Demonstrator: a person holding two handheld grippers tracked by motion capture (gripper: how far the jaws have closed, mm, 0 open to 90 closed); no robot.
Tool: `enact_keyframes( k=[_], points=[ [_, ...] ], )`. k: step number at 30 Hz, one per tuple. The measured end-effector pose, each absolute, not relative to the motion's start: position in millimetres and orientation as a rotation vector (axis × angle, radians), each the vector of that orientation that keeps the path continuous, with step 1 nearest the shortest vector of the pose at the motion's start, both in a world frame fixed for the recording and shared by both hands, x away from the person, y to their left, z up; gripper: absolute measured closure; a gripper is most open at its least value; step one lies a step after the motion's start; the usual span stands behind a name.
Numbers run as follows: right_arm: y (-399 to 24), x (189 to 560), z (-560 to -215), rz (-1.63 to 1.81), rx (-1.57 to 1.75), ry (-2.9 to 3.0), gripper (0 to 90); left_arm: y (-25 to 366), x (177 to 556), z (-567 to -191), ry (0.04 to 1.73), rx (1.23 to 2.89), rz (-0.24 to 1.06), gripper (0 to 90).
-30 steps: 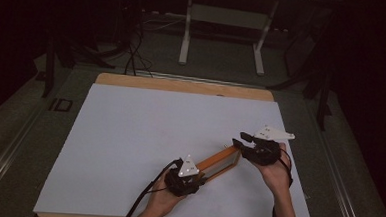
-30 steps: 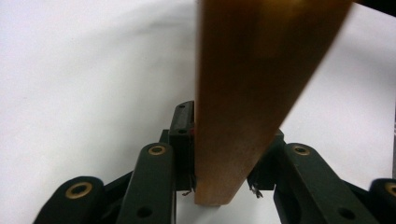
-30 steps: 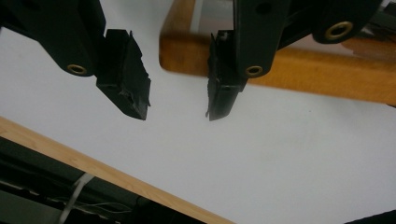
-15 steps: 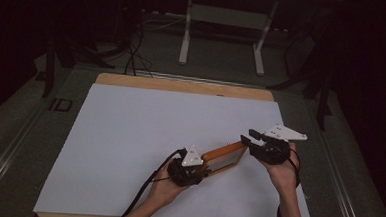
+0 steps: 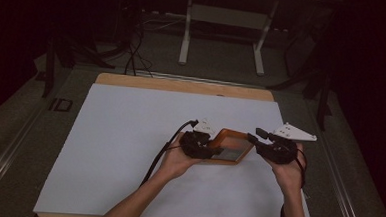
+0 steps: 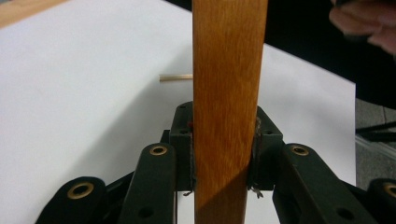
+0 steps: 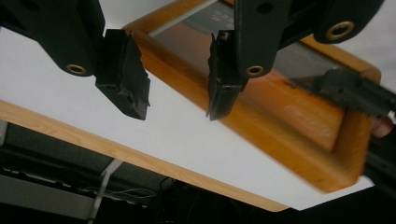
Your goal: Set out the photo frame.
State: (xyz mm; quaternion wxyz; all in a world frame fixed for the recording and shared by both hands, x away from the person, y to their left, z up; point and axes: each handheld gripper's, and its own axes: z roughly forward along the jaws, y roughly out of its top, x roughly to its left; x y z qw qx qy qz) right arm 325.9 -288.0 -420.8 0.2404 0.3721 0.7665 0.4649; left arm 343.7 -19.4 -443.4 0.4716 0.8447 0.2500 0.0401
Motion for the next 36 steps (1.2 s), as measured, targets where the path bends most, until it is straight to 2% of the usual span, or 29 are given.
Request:
enact_keyframes(
  k=[16, 23, 29, 36],
  points=[
    [-293.6, 325.0, -419.0, 1.307, 1.027, 2.096, 57.6, -33.2, 364.4, -419.2, 0.549, 2.054, 0.114, 69.5],
    [-288.8, 325.9, -422.4, 1.347, 0.982, 2.163, 55.8, -14.6, 363.9, -405.7, 0.509, 2.069, 0.122, 69.5],
    [-272.6, 326.4, -426.7, 1.362, 0.877, 2.249, 54.1, 12.0, 365.0, -393.5, 0.461, 2.108, 0.106, 69.4],
    [-250.1, 331.9, -437.5, 1.33, 0.846, 2.321, 52.5, 23.2, 365.7, -393.2, 0.436, 2.162, 0.107, 69.3]
  ],
)
